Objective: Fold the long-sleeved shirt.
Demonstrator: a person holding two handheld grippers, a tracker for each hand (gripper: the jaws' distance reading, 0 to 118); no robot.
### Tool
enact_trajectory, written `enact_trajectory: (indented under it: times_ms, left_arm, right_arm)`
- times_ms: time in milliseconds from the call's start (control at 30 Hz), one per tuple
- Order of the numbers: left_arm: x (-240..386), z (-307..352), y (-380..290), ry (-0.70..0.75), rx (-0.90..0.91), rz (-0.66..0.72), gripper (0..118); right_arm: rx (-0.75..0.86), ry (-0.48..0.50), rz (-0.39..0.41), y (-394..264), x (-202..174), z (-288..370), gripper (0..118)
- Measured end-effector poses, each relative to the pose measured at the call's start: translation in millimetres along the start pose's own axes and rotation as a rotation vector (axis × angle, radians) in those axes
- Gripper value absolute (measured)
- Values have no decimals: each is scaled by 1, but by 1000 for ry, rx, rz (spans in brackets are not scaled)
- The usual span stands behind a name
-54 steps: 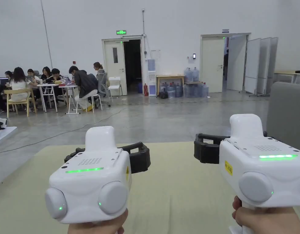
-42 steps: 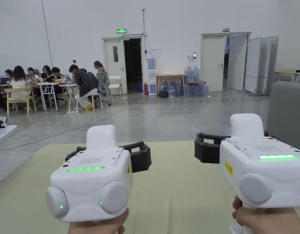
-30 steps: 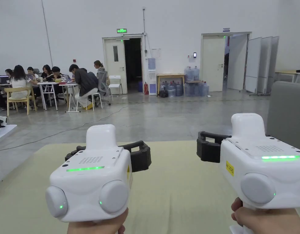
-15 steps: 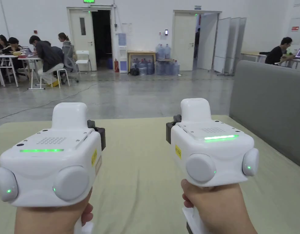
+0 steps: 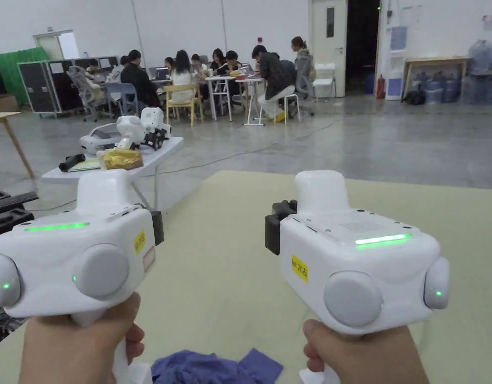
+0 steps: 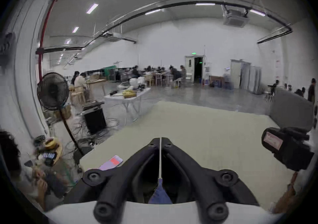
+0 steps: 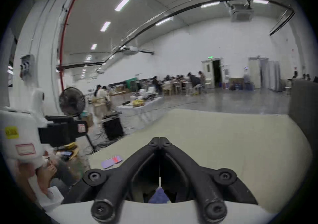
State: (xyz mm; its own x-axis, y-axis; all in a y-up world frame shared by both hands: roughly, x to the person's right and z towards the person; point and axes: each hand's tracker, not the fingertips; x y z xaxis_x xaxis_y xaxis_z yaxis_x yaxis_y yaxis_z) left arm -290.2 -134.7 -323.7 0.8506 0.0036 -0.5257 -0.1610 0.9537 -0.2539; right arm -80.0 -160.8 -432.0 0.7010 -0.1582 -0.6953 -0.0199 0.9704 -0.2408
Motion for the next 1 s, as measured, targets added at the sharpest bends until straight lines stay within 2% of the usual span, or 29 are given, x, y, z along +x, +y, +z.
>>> enact_trajectory:
  times_ms: [133,233,267,300,333,367,400,533,700,767,800,900,933,1000]
  left_arm:
    - [-16,-37,-36,-43,-129,-20,0]
    - [-21,-89,-83,-86,-261,-22,0]
    - [-23,-110,-102,-122,-326,-5,10]
    - [-25,-129,-121,-172,-362,9,49]
    - [-29,-143,-137,-228,-398,50,113]
    - [-26,-164,-157,-271,-497,77,115]
    - [-26,-176,-172,-283,-508,121,113]
    - [-4,-218,-207,-196,-576,-11,113]
    - [18,-263,-254,-164,-711,-127,112]
    - [25,-261,-272,-139,-782,-153,100]
    - [27,-265,-280,-109,-821,-165,100]
    - [22,-251,-277,-124,-756,-143,94]
    - [24,-243,-265,-124,-770,-137,77]
    - [26,-233,-236,-153,-755,-44,33]
  right_arm:
    - [-53,-10,92,-21,-7,-16,0]
    - [-130,-25,99,-43,8,-25,0]
    - [-162,-27,92,-49,16,-26,0]
    - [-193,-37,87,-57,25,-28,0]
    - [-220,-47,86,-62,32,-29,0]
    - [-246,-68,84,-67,40,-30,0]
    - [-266,-95,83,-72,48,-30,0]
    - [-313,-144,84,-86,71,-29,0]
    - [-339,-170,81,-94,83,-20,0]
    - [-343,-171,76,-95,85,-17,0]
    - [-346,-168,70,-96,87,-15,0]
    - [-348,-168,55,-96,89,-7,0]
    - [-345,-170,49,-95,91,-4,0]
    - [-332,-181,29,-93,94,3,0]
